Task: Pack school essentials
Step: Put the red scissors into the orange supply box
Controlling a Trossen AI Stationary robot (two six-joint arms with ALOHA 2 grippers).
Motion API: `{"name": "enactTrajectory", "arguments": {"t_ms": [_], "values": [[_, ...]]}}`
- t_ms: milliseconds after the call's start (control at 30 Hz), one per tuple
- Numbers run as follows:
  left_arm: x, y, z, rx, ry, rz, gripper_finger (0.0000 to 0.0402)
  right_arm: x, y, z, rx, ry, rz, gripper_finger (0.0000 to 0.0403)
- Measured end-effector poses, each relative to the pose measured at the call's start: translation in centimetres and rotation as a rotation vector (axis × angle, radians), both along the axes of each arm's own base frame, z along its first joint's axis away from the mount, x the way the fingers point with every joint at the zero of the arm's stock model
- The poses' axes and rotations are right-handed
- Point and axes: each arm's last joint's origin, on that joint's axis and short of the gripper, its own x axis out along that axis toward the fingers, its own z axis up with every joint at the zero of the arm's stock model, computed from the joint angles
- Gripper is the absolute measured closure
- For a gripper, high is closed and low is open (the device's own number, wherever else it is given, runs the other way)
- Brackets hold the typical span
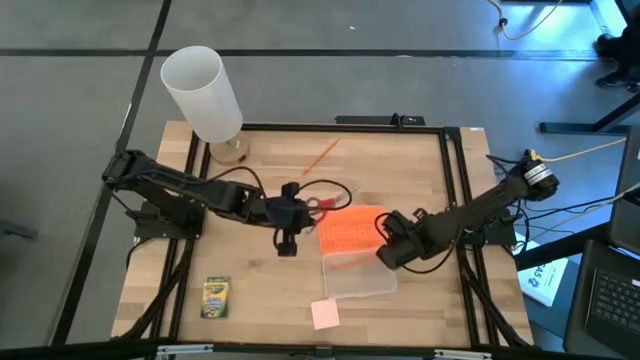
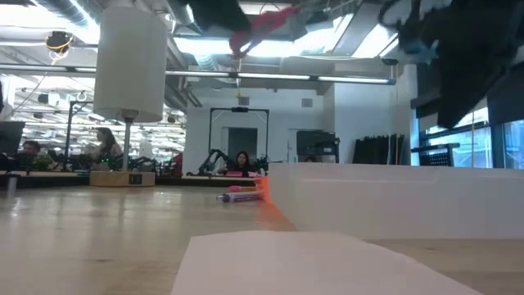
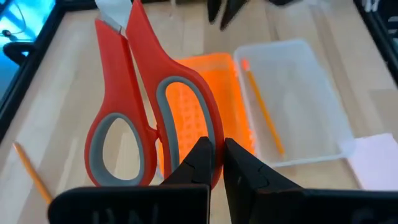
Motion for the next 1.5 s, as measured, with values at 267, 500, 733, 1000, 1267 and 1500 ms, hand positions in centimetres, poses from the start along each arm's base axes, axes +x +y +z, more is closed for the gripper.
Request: {"name": "enactTrajectory", "arguments": {"t_ms": [267,500,733,1000,1267,1500], "values": [[3.0,-1.2,1.2,0.027,0.086,-0.012,0.0392,-1.2,0.8,3.9,-0.099,0.011,0.057,0.0302],[5.7,-3.6,-0.2,0.011,0.164,-0.014,0.0392,-2.8,1.5,8.1,-0.183,0.050,0.123,0.0302],[6.6,-5.8,-2.2,-0.056,0.216,-0.011,0.0392,-3.6,2.5,11.3,-0.177,0.000,0.219,0.0302],[8.2,-7.9,-6.1,-0.077,0.278,-0.054,0.0392,-3.9,3.1,12.8,-0.204,-0.044,0.321,0.0302],[9.6,-8.7,-9.1,-0.099,0.299,-0.067,0.0392,-3.8,3.1,13.2,-0.239,-0.068,0.336,0.0302],[10.3,-9.3,-10.5,-0.116,0.300,-0.135,0.0392,-3.8,3.1,13.2,-0.237,-0.066,0.339,0.0302]]}}
